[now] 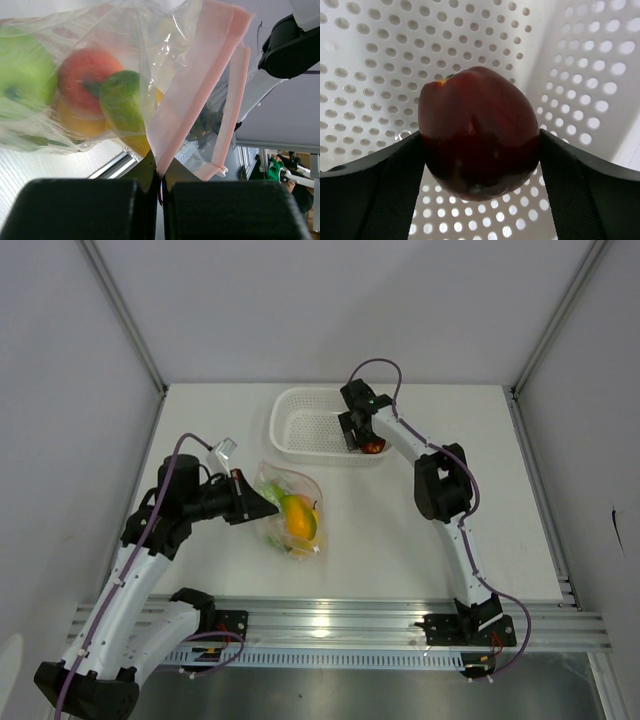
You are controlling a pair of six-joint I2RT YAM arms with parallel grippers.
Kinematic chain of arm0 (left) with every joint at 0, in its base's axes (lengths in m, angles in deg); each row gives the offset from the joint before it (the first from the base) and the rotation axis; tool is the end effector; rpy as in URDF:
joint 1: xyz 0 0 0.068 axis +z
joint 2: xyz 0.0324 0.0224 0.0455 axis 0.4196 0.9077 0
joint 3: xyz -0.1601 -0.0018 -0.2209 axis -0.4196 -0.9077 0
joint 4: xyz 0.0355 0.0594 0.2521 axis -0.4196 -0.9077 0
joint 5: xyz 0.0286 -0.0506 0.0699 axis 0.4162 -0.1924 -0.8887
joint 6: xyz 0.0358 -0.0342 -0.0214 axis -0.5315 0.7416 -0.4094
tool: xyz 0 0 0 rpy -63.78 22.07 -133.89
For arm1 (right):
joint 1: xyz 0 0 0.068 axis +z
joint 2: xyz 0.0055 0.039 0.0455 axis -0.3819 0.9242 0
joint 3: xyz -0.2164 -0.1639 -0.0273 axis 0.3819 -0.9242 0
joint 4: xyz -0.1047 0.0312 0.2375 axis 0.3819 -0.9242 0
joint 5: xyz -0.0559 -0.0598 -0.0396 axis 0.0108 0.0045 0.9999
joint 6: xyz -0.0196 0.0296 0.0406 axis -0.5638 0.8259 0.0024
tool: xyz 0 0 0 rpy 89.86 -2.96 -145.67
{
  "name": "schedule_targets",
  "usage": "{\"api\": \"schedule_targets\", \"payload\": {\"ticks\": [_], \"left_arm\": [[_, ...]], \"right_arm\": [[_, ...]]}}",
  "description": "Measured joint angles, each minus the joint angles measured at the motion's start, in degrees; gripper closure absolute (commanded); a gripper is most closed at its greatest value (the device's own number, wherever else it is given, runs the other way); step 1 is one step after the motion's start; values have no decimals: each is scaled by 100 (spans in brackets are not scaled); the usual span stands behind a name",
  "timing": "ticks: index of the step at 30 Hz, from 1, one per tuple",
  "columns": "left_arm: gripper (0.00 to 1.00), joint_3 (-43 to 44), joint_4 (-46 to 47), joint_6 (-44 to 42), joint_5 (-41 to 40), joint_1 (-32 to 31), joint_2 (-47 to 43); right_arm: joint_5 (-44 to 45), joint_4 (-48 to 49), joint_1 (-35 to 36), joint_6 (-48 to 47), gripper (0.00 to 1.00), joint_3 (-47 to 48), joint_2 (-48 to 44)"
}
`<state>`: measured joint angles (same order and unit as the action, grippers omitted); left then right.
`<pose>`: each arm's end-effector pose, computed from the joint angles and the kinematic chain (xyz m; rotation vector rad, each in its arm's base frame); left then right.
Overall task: Place the food in the zip-top bag and seal the zipper
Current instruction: Pick up the fake fruit from the bin.
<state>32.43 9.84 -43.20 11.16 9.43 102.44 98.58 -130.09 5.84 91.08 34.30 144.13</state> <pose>0.1490 -0.0637 0.3261 0.0199 2.2595 -1.2086 0.4652 0.2363 0.1952 -0.4308 2.5093 -0.2591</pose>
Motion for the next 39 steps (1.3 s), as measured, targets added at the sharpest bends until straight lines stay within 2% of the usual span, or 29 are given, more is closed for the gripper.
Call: {"api": "schedule_targets", "payload": {"ticks": [5, 6, 7, 8, 13, 15, 16, 21, 25, 33, 39], "left_arm": [[99, 0, -2, 2, -2, 0, -13], [99, 0, -2, 2, -2, 0, -15], [99, 0, -4, 0, -2, 0, -15], [99, 0, -4, 0, -2, 0, -17], [99, 0, -24, 2, -2, 0, -20], [99, 0, -37, 0, -2, 0, -20], [99, 0, -37, 0, -4, 0, -20], [99, 0, -39, 2, -4, 0, -17], [100, 0, -37, 2, -2, 0, -4], [99, 0, -35, 2, -2, 0, 55], [100, 0, -33, 0, 0, 0, 55]], "right_arm": [[-61, 116, -42, -15, 32, 20, 76], [-90, 140, -42, -2, 40, 31, 76], [-122, 160, -42, -4, 57, 39, 79], [-153, 168, -42, -4, 63, 48, 79], [-219, 184, -52, -2, 87, 323, 79], [-280, 162, -52, 2, 90, 603, 79], [-306, 166, -50, 4, 96, 734, 55], [-398, 212, 55, 26, 99, 804, -549], [-431, 400, 404, 52, 100, 411, -1694], [-337, 1106, 2142, 52, 99, -778, -4194], [-332, 1303, 3287, 92, 97, -1777, -5069]]}}
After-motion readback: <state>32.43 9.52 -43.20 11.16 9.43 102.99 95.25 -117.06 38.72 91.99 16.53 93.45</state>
